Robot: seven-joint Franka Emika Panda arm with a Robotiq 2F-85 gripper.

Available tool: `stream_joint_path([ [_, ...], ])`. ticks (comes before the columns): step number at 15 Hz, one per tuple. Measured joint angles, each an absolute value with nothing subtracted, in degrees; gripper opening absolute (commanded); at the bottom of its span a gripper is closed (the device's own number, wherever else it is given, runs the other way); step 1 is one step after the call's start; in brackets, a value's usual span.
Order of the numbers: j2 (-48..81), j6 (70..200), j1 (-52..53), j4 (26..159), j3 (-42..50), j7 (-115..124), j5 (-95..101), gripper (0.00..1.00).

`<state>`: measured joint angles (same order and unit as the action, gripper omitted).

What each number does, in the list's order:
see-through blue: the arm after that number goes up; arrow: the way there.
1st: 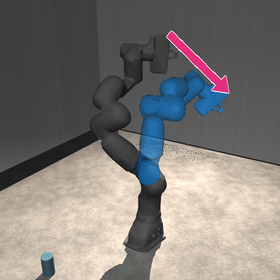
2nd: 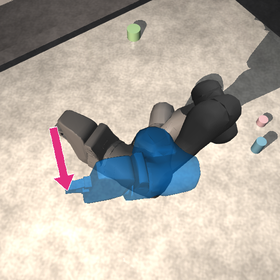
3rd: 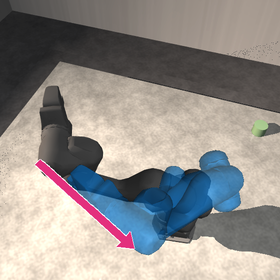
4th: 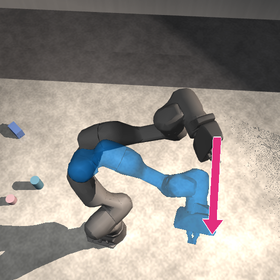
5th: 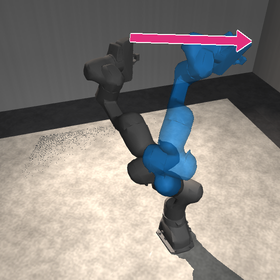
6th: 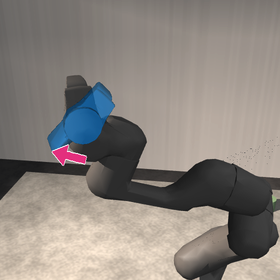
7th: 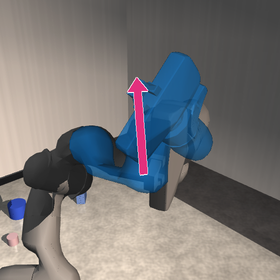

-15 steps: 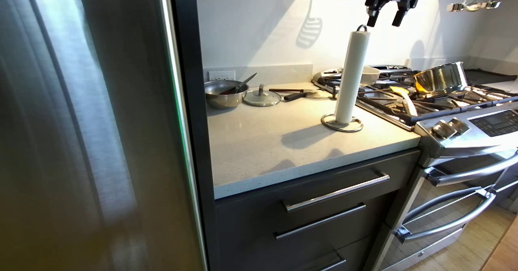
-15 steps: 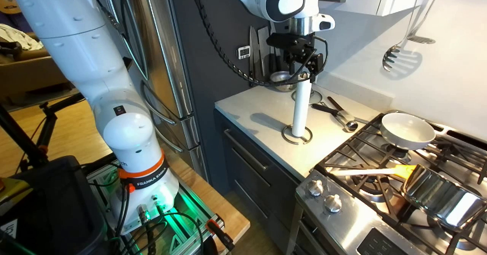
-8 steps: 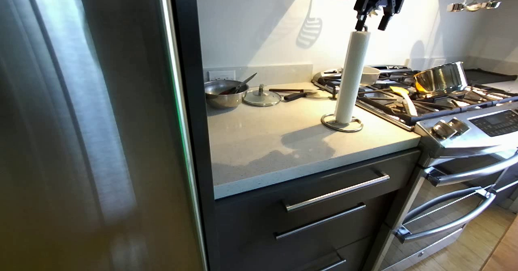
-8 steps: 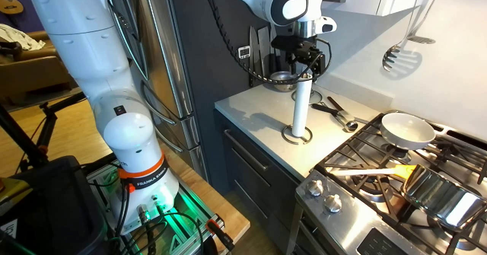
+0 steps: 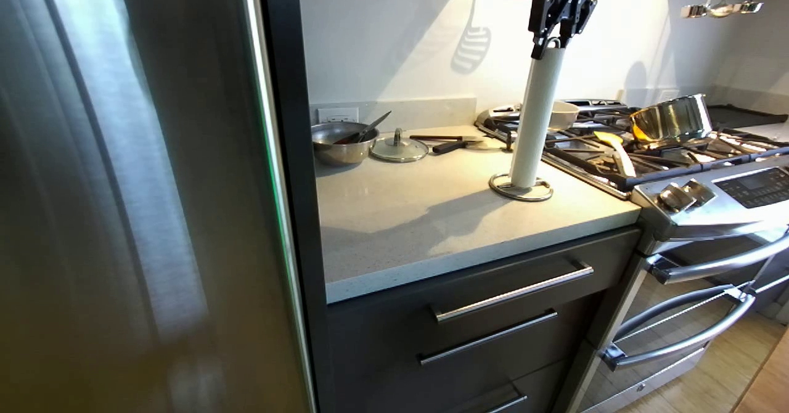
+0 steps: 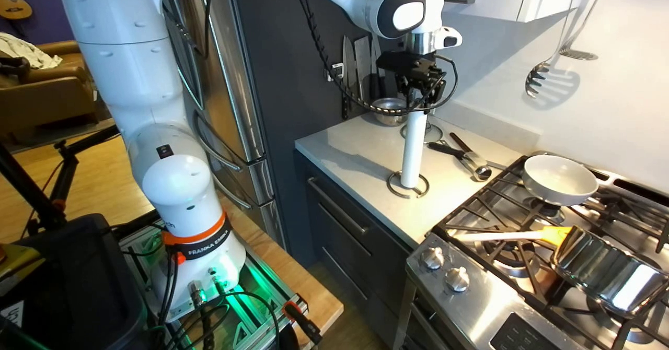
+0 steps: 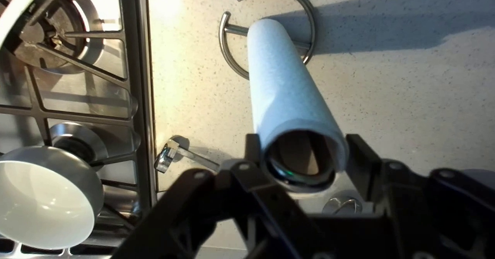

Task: Remove the paper towel from the stand and put it on the cupboard to the left

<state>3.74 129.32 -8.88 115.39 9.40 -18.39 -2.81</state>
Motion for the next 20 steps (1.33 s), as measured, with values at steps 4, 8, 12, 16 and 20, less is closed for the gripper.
stream_joint_path([
  [4,4.0,129.3,-9.0,115.0,9.4,-18.4,-2.8,0.20],
  [8,4.0,129.2,-9.1,114.9,9.4,-18.4,-2.8,0.20],
  [12,4.0,129.2,-9.1,114.7,9.4,-18.4,-2.8,0.20],
  [16,3.6,129.0,-9.1,113.5,9.4,-18.3,-2.8,0.20],
  [20,2.7,128.1,-9.1,112.3,9.4,-18.2,-2.8,0.20],
])
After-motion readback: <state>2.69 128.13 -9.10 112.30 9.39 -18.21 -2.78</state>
